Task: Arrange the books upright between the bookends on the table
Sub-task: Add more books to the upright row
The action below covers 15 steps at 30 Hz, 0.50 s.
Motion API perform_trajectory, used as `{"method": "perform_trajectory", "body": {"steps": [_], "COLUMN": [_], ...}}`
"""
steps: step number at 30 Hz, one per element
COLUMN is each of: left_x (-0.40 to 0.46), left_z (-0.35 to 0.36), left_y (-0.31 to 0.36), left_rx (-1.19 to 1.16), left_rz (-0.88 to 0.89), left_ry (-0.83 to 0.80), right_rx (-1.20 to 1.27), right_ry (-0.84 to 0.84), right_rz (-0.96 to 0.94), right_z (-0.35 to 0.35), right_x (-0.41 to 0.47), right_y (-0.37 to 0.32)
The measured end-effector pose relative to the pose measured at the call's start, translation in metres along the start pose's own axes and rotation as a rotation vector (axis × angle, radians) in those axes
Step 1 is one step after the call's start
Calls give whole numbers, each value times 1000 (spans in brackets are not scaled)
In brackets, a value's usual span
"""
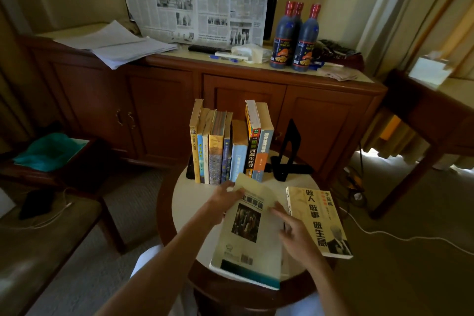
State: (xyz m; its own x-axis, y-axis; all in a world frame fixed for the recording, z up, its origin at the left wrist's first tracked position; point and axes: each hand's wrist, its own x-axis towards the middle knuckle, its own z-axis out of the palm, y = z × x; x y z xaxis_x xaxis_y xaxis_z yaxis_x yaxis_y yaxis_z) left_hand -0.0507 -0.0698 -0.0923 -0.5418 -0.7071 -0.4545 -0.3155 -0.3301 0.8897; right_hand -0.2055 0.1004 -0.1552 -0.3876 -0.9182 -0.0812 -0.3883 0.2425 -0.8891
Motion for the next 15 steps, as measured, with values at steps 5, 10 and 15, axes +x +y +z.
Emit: {"method": "perform_trajectory", "body": {"steps": [5,10,15], "left_x": [-14,-27,-27], "left_z": [-10,-9,-7], "left_y": [37,58,63], "left_rx": [-96,-194,-242], "left_rz": [-56,-93,-109], "left_ry": [-38,-155,-252], "right_rx": [-362,-437,-359], "right_ry": [-93,396,473], "right_rz": [-161,-373,-642], "right_z": [4,14,-8], "right_x": [-37,-54,-60], "right_y": [15,-6,-33]}}
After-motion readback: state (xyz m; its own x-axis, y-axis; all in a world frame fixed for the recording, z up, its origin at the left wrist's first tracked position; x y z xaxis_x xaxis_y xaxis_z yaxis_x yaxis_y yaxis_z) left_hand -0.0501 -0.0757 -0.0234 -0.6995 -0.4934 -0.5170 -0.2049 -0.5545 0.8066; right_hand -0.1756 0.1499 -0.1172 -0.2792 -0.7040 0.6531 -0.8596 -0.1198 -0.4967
